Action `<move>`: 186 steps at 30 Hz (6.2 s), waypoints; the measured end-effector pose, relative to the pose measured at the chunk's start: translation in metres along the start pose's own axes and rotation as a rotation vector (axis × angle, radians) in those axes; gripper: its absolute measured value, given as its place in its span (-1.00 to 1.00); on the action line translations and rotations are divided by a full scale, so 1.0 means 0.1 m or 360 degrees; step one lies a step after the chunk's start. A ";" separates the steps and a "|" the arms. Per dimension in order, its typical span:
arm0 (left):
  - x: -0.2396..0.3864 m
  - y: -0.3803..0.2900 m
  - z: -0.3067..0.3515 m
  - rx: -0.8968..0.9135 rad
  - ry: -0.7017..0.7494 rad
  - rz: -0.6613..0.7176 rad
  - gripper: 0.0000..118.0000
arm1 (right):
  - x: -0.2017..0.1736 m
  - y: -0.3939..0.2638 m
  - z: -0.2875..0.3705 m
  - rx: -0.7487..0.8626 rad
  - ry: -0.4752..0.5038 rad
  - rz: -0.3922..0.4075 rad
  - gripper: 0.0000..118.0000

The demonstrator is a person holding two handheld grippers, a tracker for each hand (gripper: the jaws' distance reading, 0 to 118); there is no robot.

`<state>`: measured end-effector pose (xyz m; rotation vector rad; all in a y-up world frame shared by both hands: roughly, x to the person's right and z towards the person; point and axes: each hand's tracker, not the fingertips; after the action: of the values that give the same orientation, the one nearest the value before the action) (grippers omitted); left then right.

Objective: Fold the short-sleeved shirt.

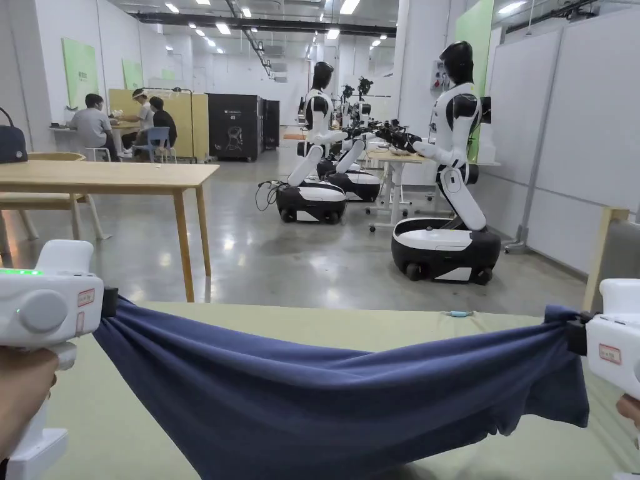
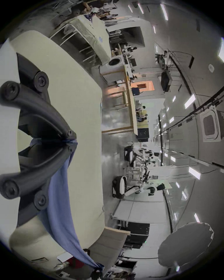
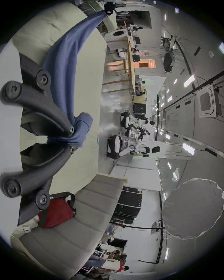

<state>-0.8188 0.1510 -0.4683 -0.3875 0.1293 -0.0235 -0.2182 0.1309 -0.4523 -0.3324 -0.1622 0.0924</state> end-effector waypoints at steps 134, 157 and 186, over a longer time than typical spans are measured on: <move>-0.12 1.74 0.28 0.0335 0.0091 -0.0171 -0.95 | -0.56 2.51 0.12 0.0461 0.0313 0.0026 -0.92; 0.07 -1.36 1.74 0.0051 -0.0221 -0.0068 -0.95 | 0.01 -0.70 1.67 0.0076 0.0423 0.0142 -0.92; 0.15 -3.76 2.84 -0.0543 -0.0228 -0.0005 -1.00 | -0.96 -2.68 2.77 -0.0260 0.0687 0.0010 -0.99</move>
<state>-0.7661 -0.0916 -0.0675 -0.7284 -0.0100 0.0234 -0.3440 -0.0449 -0.1190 -0.5077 0.2605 0.0120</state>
